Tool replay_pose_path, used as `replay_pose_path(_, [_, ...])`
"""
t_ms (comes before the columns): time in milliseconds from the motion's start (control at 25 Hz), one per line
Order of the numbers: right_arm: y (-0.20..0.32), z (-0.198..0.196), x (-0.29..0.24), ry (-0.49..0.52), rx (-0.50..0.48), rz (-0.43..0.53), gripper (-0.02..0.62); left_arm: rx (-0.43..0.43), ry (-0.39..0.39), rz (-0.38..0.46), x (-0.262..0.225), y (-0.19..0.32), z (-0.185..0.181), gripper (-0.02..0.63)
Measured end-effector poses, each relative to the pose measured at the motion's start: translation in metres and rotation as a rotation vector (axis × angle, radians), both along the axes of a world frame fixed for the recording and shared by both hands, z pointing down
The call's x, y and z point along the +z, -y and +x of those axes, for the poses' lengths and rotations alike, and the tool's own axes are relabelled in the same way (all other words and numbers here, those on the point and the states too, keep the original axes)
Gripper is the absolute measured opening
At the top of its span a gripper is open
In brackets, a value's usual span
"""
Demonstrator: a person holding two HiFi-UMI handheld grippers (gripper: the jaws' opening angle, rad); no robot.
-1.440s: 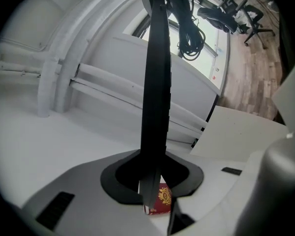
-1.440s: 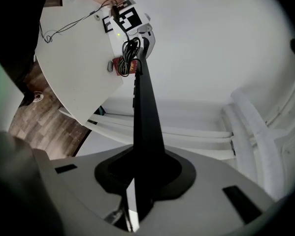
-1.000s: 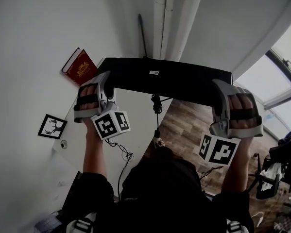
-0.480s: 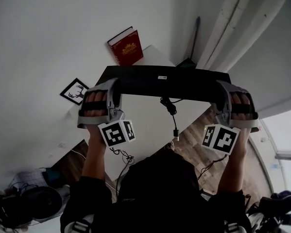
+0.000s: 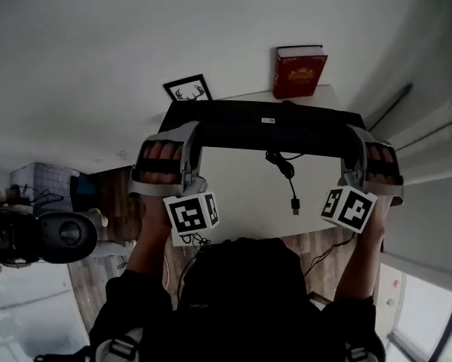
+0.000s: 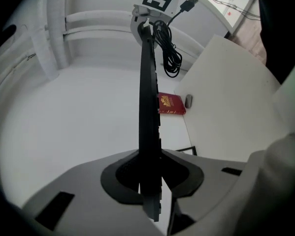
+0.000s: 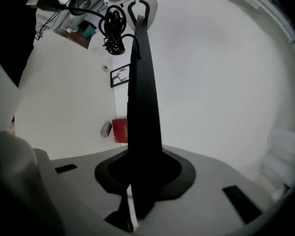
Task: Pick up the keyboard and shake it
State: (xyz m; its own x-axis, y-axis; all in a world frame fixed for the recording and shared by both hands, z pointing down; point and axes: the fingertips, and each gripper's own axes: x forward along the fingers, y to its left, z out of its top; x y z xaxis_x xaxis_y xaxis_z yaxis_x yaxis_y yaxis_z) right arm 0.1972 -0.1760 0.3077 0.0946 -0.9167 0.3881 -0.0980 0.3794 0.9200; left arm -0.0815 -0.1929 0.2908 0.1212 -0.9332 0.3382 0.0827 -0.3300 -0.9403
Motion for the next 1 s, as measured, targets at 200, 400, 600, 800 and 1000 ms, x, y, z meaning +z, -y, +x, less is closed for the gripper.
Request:
replay_pose_path(200, [0.050,-0.066,0.022,0.020,-0.232,0.034,0.084,-0.232,0.001,0.019,0.015,-0.032,-0.057,0.089])
replay_pose_path(400, [0.074,-0.097,0.029,0.057,-0.339,0.045,0.084,-0.334,0.038,0.036,0.010,-0.048,-0.075,0.089])
replay_pose_path(600, [0.088,-0.151,0.038,0.106,-0.511,0.049,0.084,-0.440,0.102,0.060,-0.005,-0.091,-0.090,0.089])
replay_pose_path(800, [0.096,-0.215,0.028,0.169,-0.693,0.104,0.084,-0.562,0.154,0.094,-0.028,-0.133,-0.098,0.087])
replay_pose_path(1000, [0.085,-0.257,0.012,0.220,-0.821,0.141,0.084,-0.633,0.192,0.121,-0.050,-0.173,-0.091,0.087])
